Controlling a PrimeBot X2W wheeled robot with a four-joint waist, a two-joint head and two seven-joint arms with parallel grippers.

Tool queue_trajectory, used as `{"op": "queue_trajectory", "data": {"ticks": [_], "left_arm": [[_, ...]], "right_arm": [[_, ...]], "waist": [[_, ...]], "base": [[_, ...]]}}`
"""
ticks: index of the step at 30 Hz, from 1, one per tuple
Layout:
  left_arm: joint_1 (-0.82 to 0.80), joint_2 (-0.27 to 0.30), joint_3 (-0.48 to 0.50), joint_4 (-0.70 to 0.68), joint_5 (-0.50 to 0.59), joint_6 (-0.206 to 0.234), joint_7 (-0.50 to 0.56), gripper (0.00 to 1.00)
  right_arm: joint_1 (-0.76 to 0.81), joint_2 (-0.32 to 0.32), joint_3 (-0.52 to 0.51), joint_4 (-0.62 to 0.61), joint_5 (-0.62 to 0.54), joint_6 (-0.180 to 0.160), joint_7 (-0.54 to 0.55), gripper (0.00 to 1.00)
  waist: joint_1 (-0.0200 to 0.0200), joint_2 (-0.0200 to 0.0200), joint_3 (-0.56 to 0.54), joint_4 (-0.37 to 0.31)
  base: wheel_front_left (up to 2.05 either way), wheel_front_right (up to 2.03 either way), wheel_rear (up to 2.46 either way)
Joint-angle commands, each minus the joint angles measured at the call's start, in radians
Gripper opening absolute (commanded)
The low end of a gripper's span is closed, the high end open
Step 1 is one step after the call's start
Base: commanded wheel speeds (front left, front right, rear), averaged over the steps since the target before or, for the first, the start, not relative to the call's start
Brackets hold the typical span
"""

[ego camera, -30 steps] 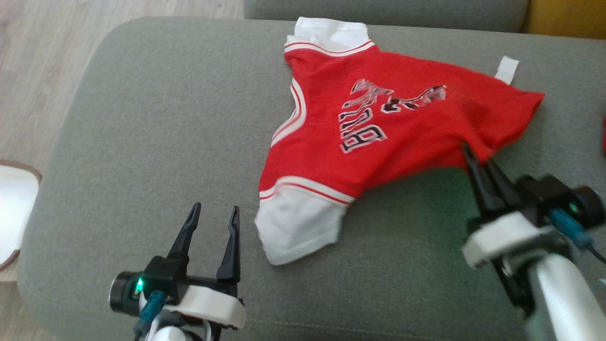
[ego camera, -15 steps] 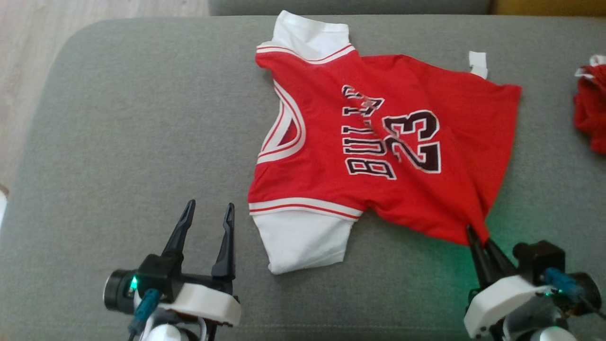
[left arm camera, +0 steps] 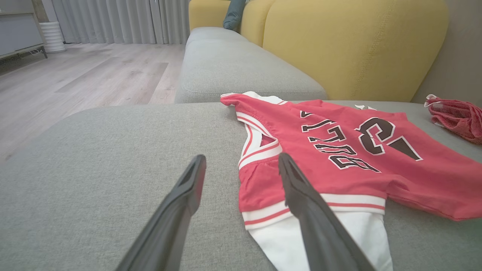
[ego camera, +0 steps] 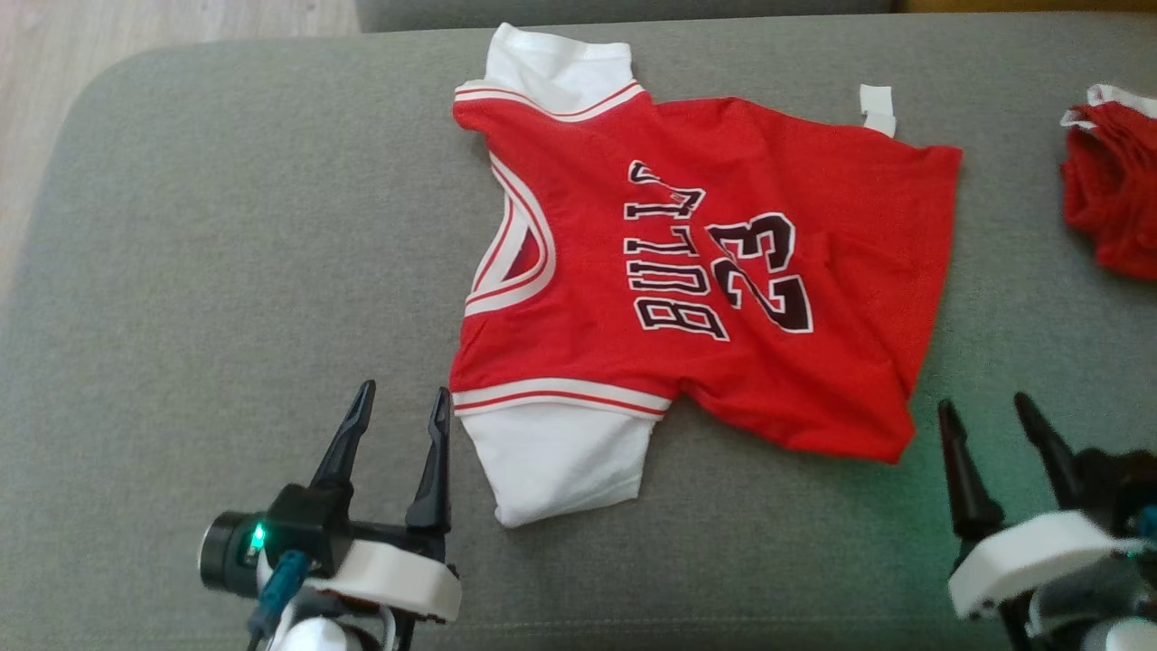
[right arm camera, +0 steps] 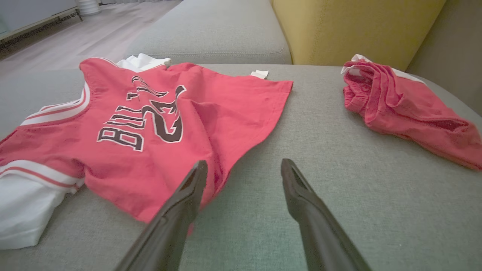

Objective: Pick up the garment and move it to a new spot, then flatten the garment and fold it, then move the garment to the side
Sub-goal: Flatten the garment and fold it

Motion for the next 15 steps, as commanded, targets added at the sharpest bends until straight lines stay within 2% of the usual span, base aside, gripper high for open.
{"op": "queue_trajectory", "data": {"ticks": [1, 8, 15], "left_arm": [[-0.041, -0.002, 0.023, -0.029, 0.004, -0.006, -0.012, 1.00], [-0.055, -0.002, 0.022, -0.025, 0.001, -0.001, -0.012, 1.00], [-0.056, -0.003, 0.022, -0.027, -0.004, 0.003, -0.012, 1.00]], "right_arm": [[-0.068, -0.004, 0.004, -0.015, 0.002, 0.007, 0.004, 1.00], [-0.194, 0.003, -0.075, 0.188, -0.010, 0.007, 0.005, 1.00], [-0.239, 0.009, -0.062, 0.336, -0.003, 0.007, 0.008, 1.00]], "waist": [[0.0000, 0.0000, 0.003, 0.014], [0.0000, 0.0000, 0.016, 0.081], [0.0000, 0.0000, 0.029, 0.127]], "base": [[0.00, 0.00, 0.00], [0.00, 0.00, 0.00], [0.00, 0.00, 0.00]]}}
